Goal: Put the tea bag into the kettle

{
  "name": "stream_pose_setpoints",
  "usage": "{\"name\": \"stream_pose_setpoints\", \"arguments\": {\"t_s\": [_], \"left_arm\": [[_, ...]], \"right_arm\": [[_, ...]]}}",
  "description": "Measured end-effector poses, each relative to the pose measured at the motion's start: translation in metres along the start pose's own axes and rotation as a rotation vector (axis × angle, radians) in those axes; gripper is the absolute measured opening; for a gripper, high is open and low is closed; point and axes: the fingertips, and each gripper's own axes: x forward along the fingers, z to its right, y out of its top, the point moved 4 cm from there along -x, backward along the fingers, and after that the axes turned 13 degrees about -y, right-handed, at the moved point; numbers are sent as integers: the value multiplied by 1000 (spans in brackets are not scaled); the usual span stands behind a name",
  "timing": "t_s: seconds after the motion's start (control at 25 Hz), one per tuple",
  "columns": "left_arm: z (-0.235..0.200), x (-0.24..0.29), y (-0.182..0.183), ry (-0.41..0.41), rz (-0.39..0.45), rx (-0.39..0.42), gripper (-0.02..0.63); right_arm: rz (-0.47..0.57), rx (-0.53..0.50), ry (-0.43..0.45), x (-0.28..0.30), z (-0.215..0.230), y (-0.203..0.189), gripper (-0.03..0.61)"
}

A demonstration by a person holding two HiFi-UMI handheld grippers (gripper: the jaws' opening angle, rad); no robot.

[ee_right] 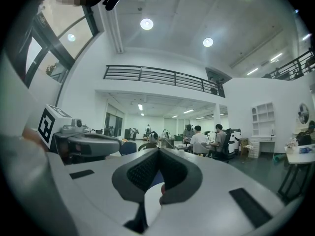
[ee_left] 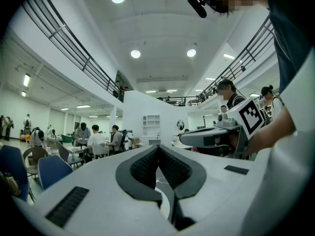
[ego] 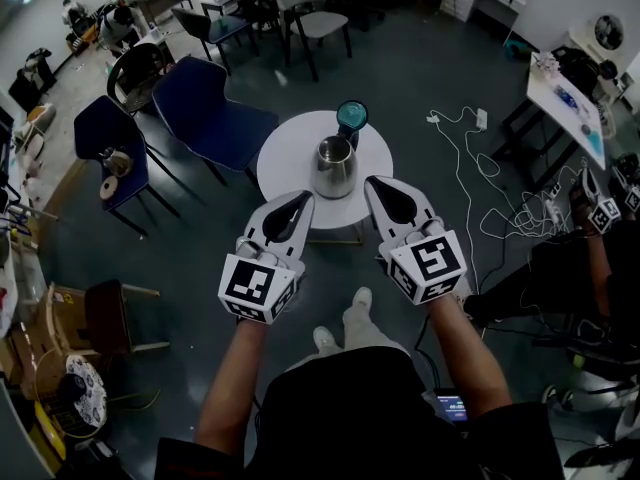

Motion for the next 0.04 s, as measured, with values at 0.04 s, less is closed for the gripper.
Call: {"name": "stream_pose_setpoints", "arguments": {"t_s": [0.04], "left_arm": [[2, -3, 0, -2, 1, 1, 15]], "right_arm": [[1, -1, -1, -2, -3, 0, 17]]}}
